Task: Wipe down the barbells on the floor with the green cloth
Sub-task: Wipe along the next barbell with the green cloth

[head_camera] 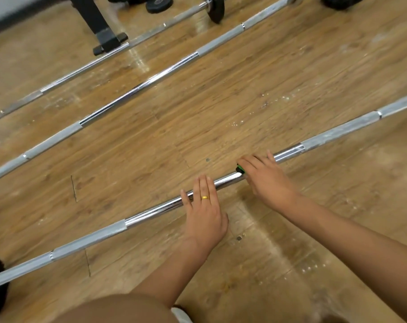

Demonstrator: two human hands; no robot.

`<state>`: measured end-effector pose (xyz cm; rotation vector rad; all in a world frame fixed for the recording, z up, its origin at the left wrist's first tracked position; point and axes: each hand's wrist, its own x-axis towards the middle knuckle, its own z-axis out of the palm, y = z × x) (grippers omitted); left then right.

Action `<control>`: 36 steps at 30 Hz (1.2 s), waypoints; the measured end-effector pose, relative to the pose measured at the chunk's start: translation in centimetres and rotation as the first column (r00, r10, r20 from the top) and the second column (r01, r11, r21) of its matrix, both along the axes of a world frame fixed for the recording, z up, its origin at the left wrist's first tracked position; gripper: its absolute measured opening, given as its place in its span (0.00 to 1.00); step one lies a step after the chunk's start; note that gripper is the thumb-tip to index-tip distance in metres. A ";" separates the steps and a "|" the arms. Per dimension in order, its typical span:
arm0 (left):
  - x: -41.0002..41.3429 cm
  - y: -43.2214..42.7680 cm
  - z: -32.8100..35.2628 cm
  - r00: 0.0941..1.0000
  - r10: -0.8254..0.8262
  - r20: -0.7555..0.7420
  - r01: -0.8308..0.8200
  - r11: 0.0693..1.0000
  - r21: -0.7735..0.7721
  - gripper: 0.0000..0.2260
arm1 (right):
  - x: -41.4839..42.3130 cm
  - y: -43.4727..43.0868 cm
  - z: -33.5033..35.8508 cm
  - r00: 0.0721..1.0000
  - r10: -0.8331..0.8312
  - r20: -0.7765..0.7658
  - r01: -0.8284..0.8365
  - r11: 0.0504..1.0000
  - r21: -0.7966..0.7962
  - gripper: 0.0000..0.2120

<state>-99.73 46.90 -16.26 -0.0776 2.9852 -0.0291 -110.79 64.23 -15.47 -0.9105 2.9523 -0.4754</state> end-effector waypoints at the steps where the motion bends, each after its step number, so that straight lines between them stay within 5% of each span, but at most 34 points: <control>1: -0.1 -0.1 -0.1 1.000 -0.004 0.018 0.004 1.000 -0.001 0.42 | 0.2 -0.5 0.1 1.000 0.020 0.010 -0.020 1.000 0.001 0.20; 5: 0.1 -0.5 0.1 0.999 -0.023 0.024 0.023 1.000 -0.009 0.42 | 0.8 -1.3 0.4 0.994 0.106 0.010 -0.106 0.994 0.017 0.20; 10: 0.5 -0.3 0.1 0.999 -0.033 -0.033 0.032 0.999 -0.016 0.40 | 0.6 -0.4 1.1 0.998 -0.032 0.048 0.032 0.999 -0.004 0.21; 14: 0.8 0.0 0.2 0.999 -0.031 -0.036 0.031 1.000 0.001 0.40 | 2.2 -1.9 1.1 0.996 0.066 0.054 -0.069 0.995 0.065 0.21; 21: 1.6 -0.3 -0.1 0.997 -0.072 -0.029 0.072 0.997 0.002 0.40 | 1.7 -0.7 0.7 0.996 -0.055 0.068 0.059 0.996 -0.069 0.19; 28: 1.8 0.4 0.1 0.998 -0.043 -0.053 0.043 0.999 0.014 0.44 | 2.9 -1.6 0.0 0.996 0.048 -0.070 -0.055 0.993 -0.101 0.19; 36: 1.6 0.6 0.4 0.993 0.008 -0.121 0.001 0.997 0.080 0.35 | 1.5 -0.8 0.2 0.999 -0.036 -0.029 0.033 0.994 -0.104 0.18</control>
